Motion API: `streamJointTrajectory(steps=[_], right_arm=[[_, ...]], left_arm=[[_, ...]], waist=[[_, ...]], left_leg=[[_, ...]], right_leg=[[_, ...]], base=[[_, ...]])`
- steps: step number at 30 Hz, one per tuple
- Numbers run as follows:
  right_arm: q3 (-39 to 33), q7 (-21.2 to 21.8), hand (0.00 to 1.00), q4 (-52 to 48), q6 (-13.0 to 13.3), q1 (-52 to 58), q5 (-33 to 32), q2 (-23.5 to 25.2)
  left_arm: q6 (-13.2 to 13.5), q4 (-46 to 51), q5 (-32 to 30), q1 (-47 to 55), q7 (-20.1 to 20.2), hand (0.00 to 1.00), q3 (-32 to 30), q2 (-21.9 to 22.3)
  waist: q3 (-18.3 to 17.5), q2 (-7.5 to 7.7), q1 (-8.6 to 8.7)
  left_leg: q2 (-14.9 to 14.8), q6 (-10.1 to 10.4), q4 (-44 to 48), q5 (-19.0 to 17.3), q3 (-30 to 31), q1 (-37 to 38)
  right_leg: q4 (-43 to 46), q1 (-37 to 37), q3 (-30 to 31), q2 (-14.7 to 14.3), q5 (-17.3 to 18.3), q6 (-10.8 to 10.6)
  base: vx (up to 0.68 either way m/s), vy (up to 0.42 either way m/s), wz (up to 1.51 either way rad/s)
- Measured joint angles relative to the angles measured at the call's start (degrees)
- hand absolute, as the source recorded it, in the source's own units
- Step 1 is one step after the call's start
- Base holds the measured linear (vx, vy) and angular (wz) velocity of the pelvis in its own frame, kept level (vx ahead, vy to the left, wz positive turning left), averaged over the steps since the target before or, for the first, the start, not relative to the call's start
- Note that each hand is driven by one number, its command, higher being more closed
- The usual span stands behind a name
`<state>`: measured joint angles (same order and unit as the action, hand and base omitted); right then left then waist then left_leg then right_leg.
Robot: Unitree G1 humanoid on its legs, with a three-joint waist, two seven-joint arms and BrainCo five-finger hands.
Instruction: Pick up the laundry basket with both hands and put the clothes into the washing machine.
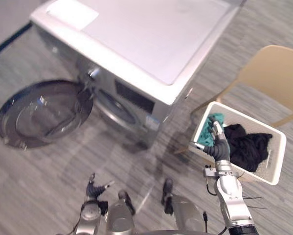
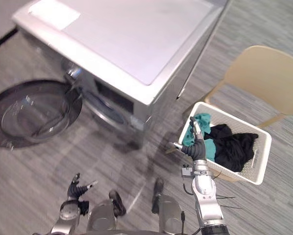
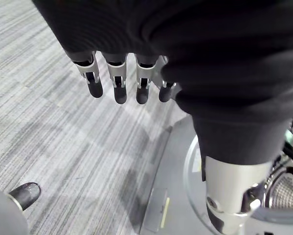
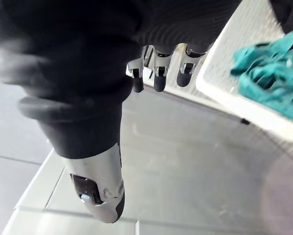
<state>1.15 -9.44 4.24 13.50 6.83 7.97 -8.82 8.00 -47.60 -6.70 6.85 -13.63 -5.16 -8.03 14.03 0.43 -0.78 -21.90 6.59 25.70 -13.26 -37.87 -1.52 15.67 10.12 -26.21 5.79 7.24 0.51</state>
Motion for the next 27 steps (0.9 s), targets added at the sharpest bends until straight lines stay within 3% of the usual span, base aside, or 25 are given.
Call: streamJointTrajectory(steps=[2,3,4,5,6,7,9,10,11,12,15,17,21,23,27], right_arm=[[1.05,-0.37,0.00,1.22,-0.48,0.08,2.73,-1.66],[0.97,-0.54,0.00,1.85,-0.96,0.77,3.68,-2.33],[1.00,-0.55,0.00,2.07,-1.17,1.18,3.98,-2.72],[1.06,-0.55,0.00,2.41,-1.28,1.61,4.14,-3.49],[1.04,-0.67,0.00,3.16,-1.38,1.16,4.42,-3.73],[0.98,-0.73,0.00,3.89,-1.54,0.80,4.51,-3.91],[1.08,-0.81,0.00,6.34,-1.73,0.04,5.18,-4.05],[0.87,-0.82,0.00,6.84,-1.86,-0.22,5.74,-4.07],[0.66,-0.88,0.00,8.37,-2.02,-0.99,6.48,-4.23],[1.16,-1.12,0.00,9.23,-2.82,-1.35,7.99,-5.57],[2.00,-1.39,0.00,11.25,-3.44,-2.39,11.32,-5.27],[2.19,-1.39,0.00,11.94,-3.44,-3.33,14.02,-6.18],[6.39,-1.20,0.00,21.93,-4.10,-12.42,17.49,-8.71],[7.95,-1.19,0.00,24.79,-5.04,-16.69,18.75,-10.22],[7.95,-2.45,0.00,32.22,-7.08,-28.05,20.19,-13.36]], left_arm=[[-0.04,-1.11,0.01,1.21,0.48,0.00,-0.03,1.06],[0.12,-1.46,0.12,1.10,1.17,0.00,-0.24,1.14],[0.10,-1.48,0.02,0.94,1.16,0.00,-0.12,0.97],[0.19,-1.51,0.00,0.87,1.17,0.00,0.12,1.01],[0.27,-1.74,0.00,0.79,1.16,0.00,0.65,1.02],[0.47,-1.81,-0.01,0.74,1.19,0.00,0.79,1.00],[0.98,-2.63,-0.01,0.77,1.36,0.00,1.59,0.98],[0.99,-2.62,-0.01,0.79,1.39,0.00,2.03,0.95],[0.97,-2.67,-0.04,0.94,1.48,0.00,2.78,1.08],[0.96,-2.85,-0.10,1.40,1.93,0.00,3.82,1.93],[1.24,-3.74,-0.16,0.73,2.54,0.00,5.45,-0.36],[1.24,-4.42,-0.34,0.69,3.10,0.00,5.63,-0.69],[1.19,-6.02,-0.64,0.62,3.58,0.00,5.77,-1.10],[1.25,-6.04,-0.63,-0.03,3.57,0.00,6.10,-1.03],[1.28,-6.47,-0.50,-4.58,3.36,0.00,6.28,-0.98]], waist=[[-0.16,-0.37,0.00],[-0.27,-0.67,0.13],[-0.31,-0.74,0.21],[-0.45,-0.71,0.04],[-0.42,-0.62,0.03],[-0.57,-0.86,0.01],[-0.30,-0.34,-0.18],[-0.30,-0.41,-0.14],[-0.54,-0.80,-0.18],[-1.72,-3.42,-0.43],[-2.41,0.40,-0.14],[-2.67,0.95,-0.39],[-1.74,0.40,-1.24],[0.00,-0.42,-1.56],[7.09,-2.43,-1.42]], left_leg=[[-4.22,-1.87,10.81,1.18,2.48,-1.20],[-5.87,-6.03,18.00,4.69,6.62,-3.50],[-6.19,-6.59,21.38,7.94,9.89,-5.13],[-5.53,-5.50,26.71,9.48,15.40,-8.68],[-3.39,-4.66,28.66,6.67,19.61,-10.93],[-1.59,-3.95,28.11,5.13,21.24,-11.49],[5.26,-2.63,17.51,1.14,26.22,-11.75],[6.90,-2.34,13.32,0.91,27.48,-11.71],[10.12,-0.90,2.00,1.51,30.37,-10.94],[11.19,-1.11,-8.43,8.45,33.22,-10.10],[15.26,-1.96,-9.56,8.77,32.04,-8.71],[17.11,-2.13,-10.61,8.83,31.15,-8.19],[18.41,-4.10,-13.65,9.51,28.39,-7.88],[18.28,-4.26,-13.40,9.62,27.90,-9.53],[17.80,-5.19,-11.60,10.69,28.37,-15.56]], right_leg=[[1.85,-0.87,3.08,-1.52,1.54,0.33],[2.20,-2.21,4.43,-2.26,2.26,0.56],[2.06,-3.02,4.91,-2.42,2.31,0.70],[1.60,-4.06,6.38,-2.32,2.24,0.94],[0.89,-4.68,8.12,-1.92,2.21,0.92],[0.62,-5.06,9.09,-1.47,2.09,0.71],[-1.53,-7.41,12.23,0.10,1.12,-0.83],[-2.06,-7.91,12.67,0.49,0.74,-1.43],[-2.39,-8.12,13.63,1.05,0.08,-2.45],[-3.49,-8.36,14.44,-0.16,-0.35,-3.69],[-7.09,-9.81,16.03,3.39,-1.35,-6.51],[-8.57,-9.83,16.94,5.07,-2.48,-7.48],[-10.02,-7.40,20.00,5.97,-4.21,-8.38],[-9.97,-5.39,20.65,5.95,-4.47,-8.55],[-9.81,-0.44,21.31,5.34,-6.65,-8.73]], base=[[0.15,-0.164,-0.96],[0.14,-0.112,-0.55],[0.18,-0.107,-0.64],[0.19,-0.051,-0.66],[0.23,0.005,-0.68],[0.24,0.073,-0.67],[0.21,0.144,-0.59],[0.16,0.210,-0.53],[0.14,0.265,-0.53],[0.13,0.253,-0.55],[0.14,0.191,-0.11],[0.07,0.180,0.01],[-0.02,0.092,-0.34],[-0.09,0.031,-0.28],[-0.11,0.020,-0.04]])
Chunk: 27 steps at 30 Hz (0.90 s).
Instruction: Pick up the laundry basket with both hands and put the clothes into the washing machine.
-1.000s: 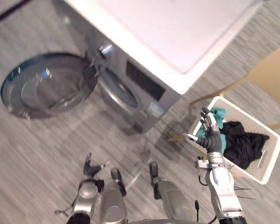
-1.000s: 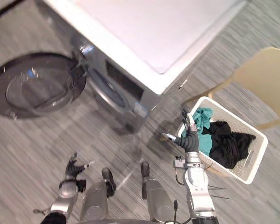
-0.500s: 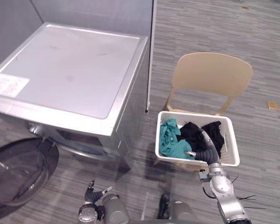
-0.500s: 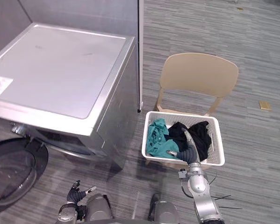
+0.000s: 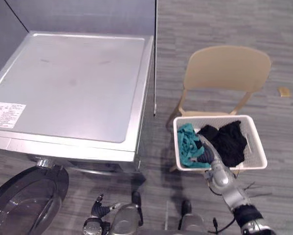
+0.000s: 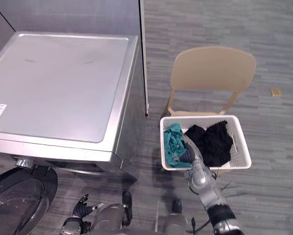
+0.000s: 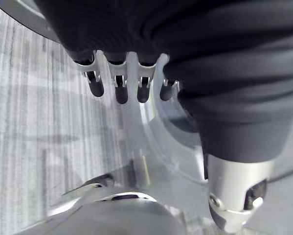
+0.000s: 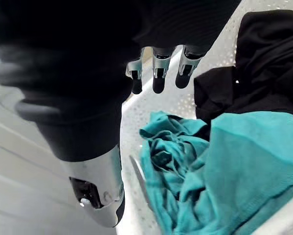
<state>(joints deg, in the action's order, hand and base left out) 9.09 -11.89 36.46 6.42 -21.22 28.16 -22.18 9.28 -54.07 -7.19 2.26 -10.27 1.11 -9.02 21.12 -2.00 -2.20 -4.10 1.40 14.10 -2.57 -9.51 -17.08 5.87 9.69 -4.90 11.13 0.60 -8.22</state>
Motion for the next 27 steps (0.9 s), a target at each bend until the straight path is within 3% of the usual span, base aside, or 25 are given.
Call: streamJointTrajectory(steps=[3,7,11,16,17,27], right_arm=[[0.13,-0.63,0.00,3.74,-1.40,-5.63,0.10,-0.97],[1.79,-1.92,0.00,12.24,-2.54,-14.17,0.05,-2.45],[3.45,-2.78,0.00,17.07,-3.15,-20.39,-0.10,-4.45],[5.57,-2.93,0.00,23.14,-4.24,-27.19,-0.53,-5.63],[5.60,-2.94,1.00,23.82,-4.48,-28.16,-0.70,-5.78],[7.80,-3.01,1.00,25.54,-4.23,-32.06,-7.17,-6.14]], left_arm=[[0.12,0.27,0.98,-2.03,-0.62,0.00,-0.03,-0.03],[0.23,0.21,2.81,-4.14,-1.37,0.00,0.54,0.17],[1.10,-0.09,4.54,-6.44,-2.14,0.00,1.04,0.73],[1.38,-0.83,6.84,-10.36,-2.59,0.00,1.77,1.65],[1.58,-0.84,7.14,-11.11,-2.65,0.00,1.84,2.01],[2.45,-0.97,9.18,-13.02,-3.73,0.00,3.90,4.45]], waist=[[3.56,-0.33,-0.09],[3.71,-0.60,-0.43],[5.29,-1.47,-1.92],[6.68,-2.59,-2.42],[6.75,-2.57,-3.31],[6.77,-2.60,-4.87]], left_leg=[[0.01,-0.34,0.63,0.27,0.55,-2.14],[0.14,-0.82,0.98,1.03,1.34,-6.81],[0.24,-1.03,0.76,1.57,1.96,-8.66],[0.96,-1.02,-2.84,4.69,4.31,-10.59],[1.06,-0.94,-4.11,5.45,4.36,-10.60],[1.03,-0.33,-11.03,9.84,5.18,-8.03]], right_leg=[[0.02,1.42,-0.38,-0.06,-0.89,0.28],[0.13,5.49,-1.05,-0.06,-1.60,0.50],[0.05,7.04,-1.46,-0.21,-2.22,1.09],[-0.21,9.10,-2.90,-0.33,-3.06,2.28],[-0.21,9.72,-2.90,-0.32,-3.14,2.40],[-0.23,9.95,-2.95,-0.88,-3.23,2.54]], base=[[-0.10,0.030,0.10],[-0.02,0.012,0.09],[0.01,0.006,0.05],[0.02,-0.004,0.23],[0.01,-0.006,0.07],[-0.01,-0.016,0.04]])
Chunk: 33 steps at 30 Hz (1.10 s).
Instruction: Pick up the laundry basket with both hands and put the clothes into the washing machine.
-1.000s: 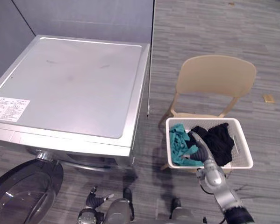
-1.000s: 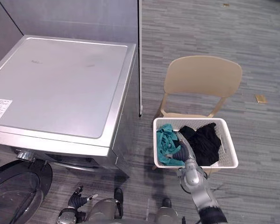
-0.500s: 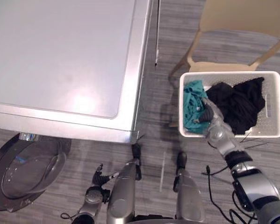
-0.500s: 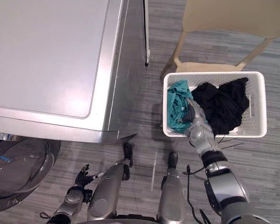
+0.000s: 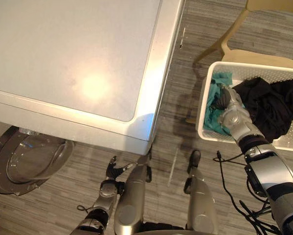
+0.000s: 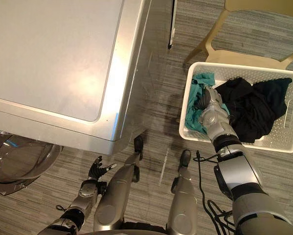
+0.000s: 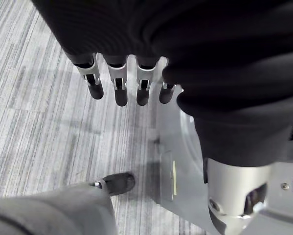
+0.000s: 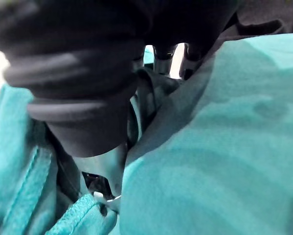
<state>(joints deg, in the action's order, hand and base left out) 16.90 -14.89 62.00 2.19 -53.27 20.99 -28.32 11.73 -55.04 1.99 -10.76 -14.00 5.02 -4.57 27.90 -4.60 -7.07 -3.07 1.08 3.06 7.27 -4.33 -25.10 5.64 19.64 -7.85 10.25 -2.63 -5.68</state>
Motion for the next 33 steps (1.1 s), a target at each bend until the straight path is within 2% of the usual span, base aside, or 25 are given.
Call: streamJointTrajectory(steps=[4,10,14,16,18,20,21,28,30,32,33], right_arm=[[-2.08,-0.05,1.00,-1.10,0.07,0.13,-2.63,0.23],[-13.20,-3.21,1.00,-17.82,0.20,8.38,-7.07,1.91],[-18.35,-5.75,1.00,-35.55,1.30,19.35,-10.13,8.48],[-18.67,-6.20,1.00,-44.71,2.85,27.74,-12.76,14.99],[-18.54,-6.00,1.00,-50.26,4.21,34.28,-14.60,18.73],[-17.88,-4.89,1.00,-55.33,5.13,39.69,-16.24,21.66],[-16.97,-3.34,1.00,-59.32,6.89,43.74,-18.62,23.05],[-9.09,4.46,1.00,-69.52,12.49,53.74,-29.08,25.71],[-7.78,6.28,1.00,-69.79,13.17,54.03,-31.30,26.14],[-7.66,6.21,1.00,-69.89,13.24,54.58,-31.73,26.16],[-7.93,6.11,1.00,-70.52,13.31,54.98,-31.65,26.19]], left_arm=[[-0.13,0.07,0.13,0.01,0.00,0.00,0.11,0.46],[-0.27,1.80,0.14,0.60,0.05,0.00,-0.40,0.51],[-1.46,3.40,0.09,2.72,0.20,0.00,-1.04,0.33],[-1.87,3.95,-0.34,5.70,0.36,0.00,-1.29,0.15],[-2.51,3.98,-0.44,7.66,0.86,0.00,-1.47,0.23],[-2.55,4.08,-0.52,9.70,1.56,0.00,-2.75,0.07],[-2.71,3.99,-0.59,10.85,1.59,0.00,-3.18,-0.22],[-2.68,4.85,-1.66,14.86,1.82,0.00,-3.38,-0.43],[-2.54,5.36,-1.64,14.60,2.60,0.00,-2.83,-0.32],[-2.48,7.19,-1.65,14.36,2.77,0.00,-2.61,-0.06],[-2.31,9.27,-1.63,14.09,2.70,0.00,-2.66,-0.26]], waist=[[0.00,0.00,0.07],[0.01,0.09,0.79],[-0.17,0.82,2.61],[-2.71,2.61,3.52],[-4.76,3.96,3.99],[-7.03,5.34,4.94],[-8.93,6.15,4.96],[-14.48,7.55,5.13],[-14.59,7.63,5.88],[-14.60,7.59,6.29],[-14.57,7.49,6.22]], left_leg=[[-0.09,0.22,-3.37,1.87,0.16,2.26],[0.07,0.50,-7.57,3.33,-0.16,7.19],[0.13,0.52,-8.37,3.55,-0.31,11.36],[-0.04,0.99,-8.42,3.02,-0.53,12.93],[-0.29,1.37,-8.43,2.41,-0.63,14.34],[-0.39,1.71,-8.44,1.80,-0.69,15.95],[-0.54,1.86,-8.43,1.24,-1.23,17.34],[-0.85,2.36,-8.55,-0.04,-2.99,22.04],[-0.43,2.68,-8.51,-0.34,-0.36,21.77],[0.48,2.35,-8.50,-0.47,4.61,20.90],[0.22,1.77,-7.56,0.00,7.85,19.45]], right_leg=[[-0.01,-0.73,-0.08,-0.25,0.02,0.01],[-0.77,-3.99,-0.08,-0.26,0.47,0.09],[-0.82,-7.76,-0.08,-0.17,1.46,-0.81],[-0.79,-9.16,0.02,-0.25,3.06,-1.11],[-0.80,-10.55,0.00,-0.47,3.75,-1.14],[-0.80,-12.11,-0.09,-0.50,4.36,-1.21],[-0.87,-13.15,0.21,-0.57,4.41,-1.16],[-0.66,-16.51,1.75,-0.73,4.81,-1.12],[3.08,-16.06,1.31,-0.33,7.35,-1.72],[7.71,-16.18,1.99,0.03,9.54,-3.95],[13.83,-15.36,4.70,-0.37,13.00,-5.16]], base=[[-0.04,-0.027,0.01],[-0.01,-0.002,0.00],[0.04,-0.003,0.00],[0.09,-0.027,-0.03],[0.11,-0.031,-0.02],[0.13,-0.021,-0.04],[0.08,-0.007,-0.12],[0.04,0.003,-0.16],[-0.06,-0.004,0.53],[-0.07,-0.013,1.21],[-0.04,-0.078,1.64]])
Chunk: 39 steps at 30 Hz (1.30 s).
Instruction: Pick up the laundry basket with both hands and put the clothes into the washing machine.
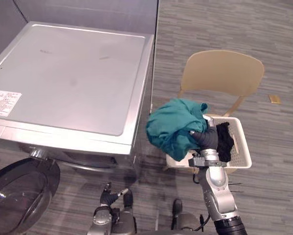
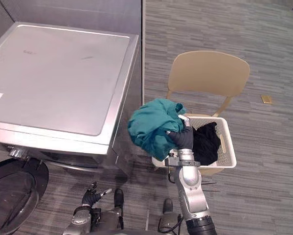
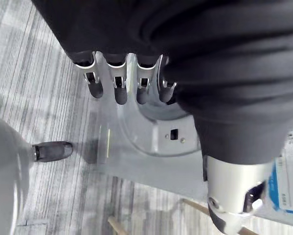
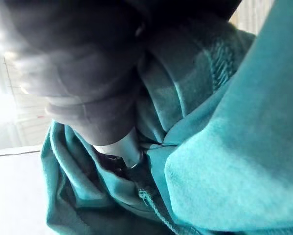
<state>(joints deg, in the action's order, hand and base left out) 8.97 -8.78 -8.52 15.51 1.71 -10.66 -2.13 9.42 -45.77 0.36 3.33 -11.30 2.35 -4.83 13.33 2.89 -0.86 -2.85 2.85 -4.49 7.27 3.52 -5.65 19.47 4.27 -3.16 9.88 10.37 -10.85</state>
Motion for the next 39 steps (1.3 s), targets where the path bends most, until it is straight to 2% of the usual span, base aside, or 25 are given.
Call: streamJointTrajectory(steps=[1,2,3,4,5,6,7,8,9,10,11,12,13,14,16,17,18,20,21,25,28,31,32,36,39], right_arm=[[0.01,-0.13,1.00,-0.23,0.20,0.10,0.07,0.04],[0.05,-0.18,1.00,-0.37,0.38,0.04,0.13,0.40],[0.45,-0.28,1.00,-0.39,0.60,-0.98,0.51,0.60],[1.56,-0.33,1.00,-0.39,0.91,-3.69,0.76,-0.31],[2.06,-0.34,1.00,-0.39,1.15,-5.22,0.77,-0.77],[2.92,-0.34,1.00,-0.37,1.84,-8.13,0.57,-1.43],[3.08,-0.19,1.00,-0.36,2.09,-9.25,0.36,-1.62],[3.04,-0.04,1.00,-0.31,2.26,-10.61,-0.24,-3.28],[3.22,0.03,1.00,-0.04,2.23,-10.51,-0.73,-5.08],[3.35,0.17,1.00,0.00,2.17,-10.17,-0.84,-5.91],[3.46,0.35,1.00,0.00,2.15,-9.44,-1.22,-7.19],[3.31,1.18,1.00,1.37,2.22,-9.58,-1.69,-7.74],[3.21,1.51,1.00,2.12,2.11,-9.78,-1.81,-7.75],[3.53,2.08,1.00,2.85,1.99,-9.46,-2.39,-7.69],[4.95,3.64,1.00,3.00,1.96,-8.55,-2.50,-7.88],[5.99,4.12,1.00,3.20,1.96,-8.46,-2.51,-7.92],[7.17,5.35,1.00,3.19,1.96,-8.46,-2.76,-7.83],[8.44,6.86,1.00,3.15,1.96,-8.47,-2.82,-7.85],[8.91,7.69,1.00,3.16,1.87,-8.46,-2.82,-7.62],[11.60,9.58,1.00,3.19,1.54,-7.70,-4.88,-5.19],[14.89,10.64,1.00,4.06,1.43,-7.66,-7.68,-3.94],[18.80,11.99,1.00,7.35,1.35,-7.89,-12.21,-2.01],[19.38,12.45,1.00,8.24,1.33,-8.15,-14.00,-1.57],[20.86,12.74,1.00,10.42,1.43,-8.28,-21.87,-2.15],[22.18,13.28,1.00,10.49,1.59,-8.20,-26.61,-3.83]], left_arm=[[0.25,1.93,-0.02,-0.02,0.00,0.00,0.03,-0.42],[0.47,3.94,-0.02,0.39,-0.03,0.00,0.03,-1.00],[0.60,7.12,-0.02,1.11,-0.47,0.00,-0.36,-1.19],[1.09,10.19,-0.02,2.43,-1.05,0.00,-0.29,-0.95],[1.24,11.71,-0.01,3.13,-1.35,0.00,-0.17,-0.82],[1.48,14.77,0.00,4.79,-1.62,0.00,-0.16,-0.54],[1.57,16.12,0.00,5.25,-1.66,0.00,-0.14,-0.16],[1.59,18.81,0.01,5.70,-1.65,0.00,0.67,1.46],[1.83,22.24,0.02,6.96,-1.60,0.00,3.02,2.09],[2.12,23.69,-0.02,7.63,-1.52,0.00,4.28,2.32],[2.27,25.39,-0.07,7.37,-1.28,0.00,6.76,2.38],[2.31,27.72,-0.80,6.34,-0.82,0.00,8.28,2.31],[2.58,28.89,-1.08,6.29,-0.68,0.00,8.95,2.24],[3.48,30.36,-1.51,6.32,0.18,0.00,9.64,2.11],[4.83,32.76,-2.33,6.82,0.46,0.00,9.93,1.99],[5.03,33.43,-2.56,6.68,0.72,0.00,10.14,1.91],[5.65,34.48,-3.33,5.95,1.18,0.00,11.16,1.78],[6.28,36.30,-3.60,4.79,1.25,0.00,13.46,1.87],[6.65,37.37,-4.58,3.74,1.27,0.00,15.23,1.79],[6.74,38.60,-5.91,0.19,0.75,0.00,18.57,1.06],[6.72,38.66,-6.84,-1.61,-0.28,0.00,19.53,0.39],[6.67,38.66,-7.79,-2.87,-1.69,0.00,20.50,0.13],[6.51,38.64,-7.86,-3.22,-2.33,1.00,20.61,0.11],[4.56,38.46,-9.44,-4.70,-5.13,1.00,21.75,-0.27],[4.20,38.45,-10.89,-6.22,-6.58,1.00,22.55,-1.51]], waist=[[-0.14,0.32,0.08],[-0.53,1.02,-0.04],[-1.49,2.18,-2.00],[-1.59,1.08,-4.32],[-1.61,0.58,-4.86],[-1.67,-0.18,-4.79],[-1.68,-0.86,-4.59],[-0.72,-4.02,-4.09],[-0.25,-6.03,-4.50],[-0.40,-6.88,-4.54],[-0.38,-7.13,-3.88],[-0.08,-4.84,-2.95],[-0.34,-4.83,-2.94],[-0.58,-4.30,-2.90],[-0.98,-4.92,-3.05],[-1.52,-5.81,-2.89],[-2.07,-6.69,-2.82],[-3.03,-8.11,-2.75],[-3.36,-8.13,-2.84],[-4.53,-6.31,-2.90],[-5.32,-5.89,-3.11],[-7.82,-5.82,-3.16],[-8.10,-5.84,-3.13],[-8.98,-5.86,-3.16],[-9.21,-5.71,-3.06]], left_leg=[[0.40,-0.12,1.60,0.41,2.15,-0.83],[1.62,-0.15,3.36,0.69,4.12,-2.07],[3.00,0.01,5.84,0.58,5.79,-4.31],[2.79,0.11,7.28,0.64,6.24,-6.65],[2.31,0.55,7.88,0.97,6.73,-8.09],[1.95,2.01,8.60,2.85,8.25,-11.34],[1.72,2.45,8.40,3.78,9.38,-12.65],[-0.02,2.63,7.90,5.59,11.84,-14.02],[-1.60,1.56,5.69,6.94,13.25,-13.38],[-2.10,-0.48,4.00,6.61,13.06,-12.94],[-2.09,-9.52,2.02,-2.35,8.78,-13.22],[-0.36,-9.25,7.26,-3.92,2.59,-15.61],[0.45,-8.69,11.19,-3.17,0.15,-16.01],[1.25,-8.04,18.63,-3.35,-4.04,-15.42],[0.00,-4.79,23.89,-5.87,-5.79,-10.05],[-1.02,-2.24,24.12,-8.41,-5.80,-6.63],[-1.63,-0.85,19.74,-10.36,-5.85,-0.81],[-2.97,-0.12,10.30,-9.88,-5.77,4.26],[-3.57,0.69,7.18,-9.39,-5.62,4.82],[-2.93,1.56,5.25,-8.79,-3.42,4.96],[-1.93,1.47,4.69,-8.73,-2.79,6.60],[-1.30,1.18,4.39,-8.53,-2.36,6.44],[-1.27,1.15,4.39,-8.51,-2.35,6.48],[-1.32,1.17,4.41,-8.08,-2.12,6.49],[-1.68,1.23,4.19,-8.06,-2.04,6.53]], right_leg=[[10.29,1.52,2.81,-0.16,3.78,0.93],[15.46,1.43,4.25,-0.65,4.13,0.65],[14.52,0.82,5.92,-0.88,5.85,0.74],[10.92,0.20,5.81,-1.94,7.18,2.49],[8.64,-0.22,5.33,-2.23,8.08,3.30],[4.67,-0.17,4.35,-2.92,10.18,5.36],[3.21,0.03,3.78,-3.54,11.00,6.17],[2.56,0.22,2.61,-6.70,10.65,7.34],[3.57,0.43,2.42,-9.35,10.62,8.98],[3.97,0.61,1.39,-10.06,10.39,9.42],[3.37,0.54,-2.21,-9.00,9.61,10.62],[1.83,1.50,-5.45,-5.21,8.37,12.13],[1.14,1.83,-6.19,-3.89,7.27,12.13],[-1.00,1.77,-7.39,-2.09,4.53,11.55],[-3.49,2.00,-8.41,-2.13,1.96,11.94],[-4.13,2.06,-9.10,-2.60,1.27,12.09],[-5.06,2.09,-9.57,-3.28,0.78,11.91],[-6.58,2.03,-11.40,-4.52,-0.55,11.35],[-7.55,2.04,-12.84,-5.10,-1.62,11.02],[-10.59,-0.04,-15.61,-4.68,-4.65,9.80],[-12.45,-2.45,-15.84,-3.99,-5.82,8.85],[-14.53,-3.23,-15.84,-3.71,-7.48,8.48],[-15.67,-3.77,-15.84,-3.80,-8.32,8.43],[-19.18,-5.38,-15.83,-4.19,-11.03,8.56],[-21.08,-6.57,-15.78,-4.89,-12.24,9.04]], base=[[0.00,-0.126,1.87],[0.03,-0.209,1.64],[-0.03,-0.257,1.04],[-0.09,-0.246,0.44],[-0.17,-0.227,0.22],[-0.23,-0.199,0.29],[-0.24,-0.208,0.61],[-0.33,-0.237,0.65],[-0.30,-0.211,0.66],[-0.36,-0.230,0.91],[-0.31,-0.119,1.32],[-0.29,-0.106,1.37],[-0.28,-0.105,1.11],[-0.23,-0.125,0.65],[-0.24,-0.068,0.42],[-0.20,0.008,0.31],[-0.14,0.018,0.41],[-0.14,0.056,0.46],[-0.15,0.099,0.51],[-0.08,0.096,0.35],[-0.06,0.103,0.16],[-0.07,0.071,0.07],[-0.07,0.031,-0.01],[-0.07,0.014,-0.01],[-0.08,-0.013,-0.02]])
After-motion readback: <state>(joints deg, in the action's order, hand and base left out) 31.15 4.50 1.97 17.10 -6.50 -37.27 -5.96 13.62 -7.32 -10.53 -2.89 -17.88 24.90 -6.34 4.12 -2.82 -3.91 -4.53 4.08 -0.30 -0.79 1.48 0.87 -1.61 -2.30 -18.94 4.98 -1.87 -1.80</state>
